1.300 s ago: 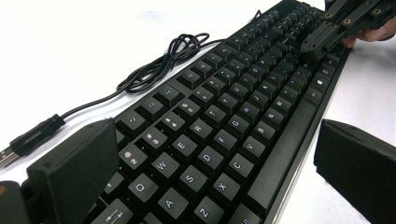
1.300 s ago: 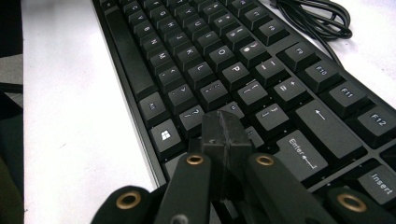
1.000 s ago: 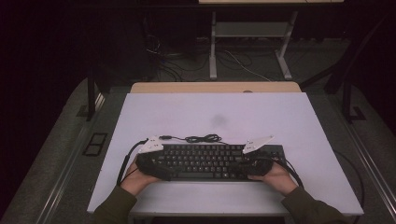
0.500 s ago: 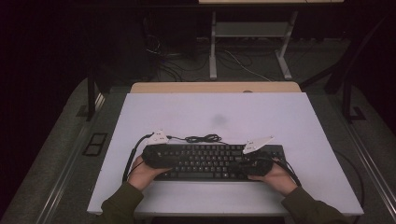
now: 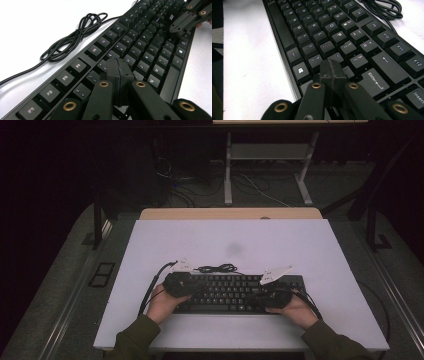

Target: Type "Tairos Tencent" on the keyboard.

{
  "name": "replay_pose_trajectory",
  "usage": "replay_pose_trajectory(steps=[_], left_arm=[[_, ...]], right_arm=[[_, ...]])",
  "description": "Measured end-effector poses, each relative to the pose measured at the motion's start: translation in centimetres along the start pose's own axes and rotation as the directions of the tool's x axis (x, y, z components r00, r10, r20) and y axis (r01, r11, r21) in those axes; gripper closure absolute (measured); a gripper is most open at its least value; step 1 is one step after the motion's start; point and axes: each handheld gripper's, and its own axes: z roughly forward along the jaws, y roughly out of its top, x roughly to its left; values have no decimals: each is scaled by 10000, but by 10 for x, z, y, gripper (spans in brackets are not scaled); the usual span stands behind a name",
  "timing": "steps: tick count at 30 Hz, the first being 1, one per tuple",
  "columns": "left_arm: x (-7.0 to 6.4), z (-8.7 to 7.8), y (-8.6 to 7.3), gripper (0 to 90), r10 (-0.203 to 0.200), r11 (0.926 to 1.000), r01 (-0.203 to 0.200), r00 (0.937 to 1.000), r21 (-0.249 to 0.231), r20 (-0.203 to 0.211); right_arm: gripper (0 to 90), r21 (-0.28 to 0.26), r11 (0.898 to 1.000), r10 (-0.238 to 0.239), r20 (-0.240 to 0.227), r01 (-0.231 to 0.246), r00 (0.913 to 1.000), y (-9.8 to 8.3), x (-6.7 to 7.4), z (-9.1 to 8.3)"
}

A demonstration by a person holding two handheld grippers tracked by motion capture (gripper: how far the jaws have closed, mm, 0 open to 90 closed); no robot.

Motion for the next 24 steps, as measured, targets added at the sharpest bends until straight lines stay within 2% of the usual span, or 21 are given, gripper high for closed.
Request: replay_pose_trajectory(steps=[6, 8, 18, 20, 24], left_arm=[[0, 5, -1, 894, -30, 9997, 33, 9999, 248, -144], [0, 6, -1, 894, 83, 9993, -78, 9999, 368, -138], [0, 7, -1, 894, 102, 9992, -98, 9999, 391, -91], [0, 8, -1, 894, 240, 9980, -234, 9997, 580, -98], [-2, 9, -1, 895, 125, 9984, -117, 9998, 555, -130]], right_arm=[[893, 6, 10000, 9, 12, -9, 10000, 0, 0, 0], [893, 9, 10000, 13, 13, -13, 10000, 0, 0, 0], [893, 12, 10000, 13, 5, -13, 10000, 0, 0, 0], [893, 14, 10000, 17, 11, -17, 10000, 0, 0, 0], [893, 12, 10000, 9, 3, -9, 10000, 0, 0, 0]])
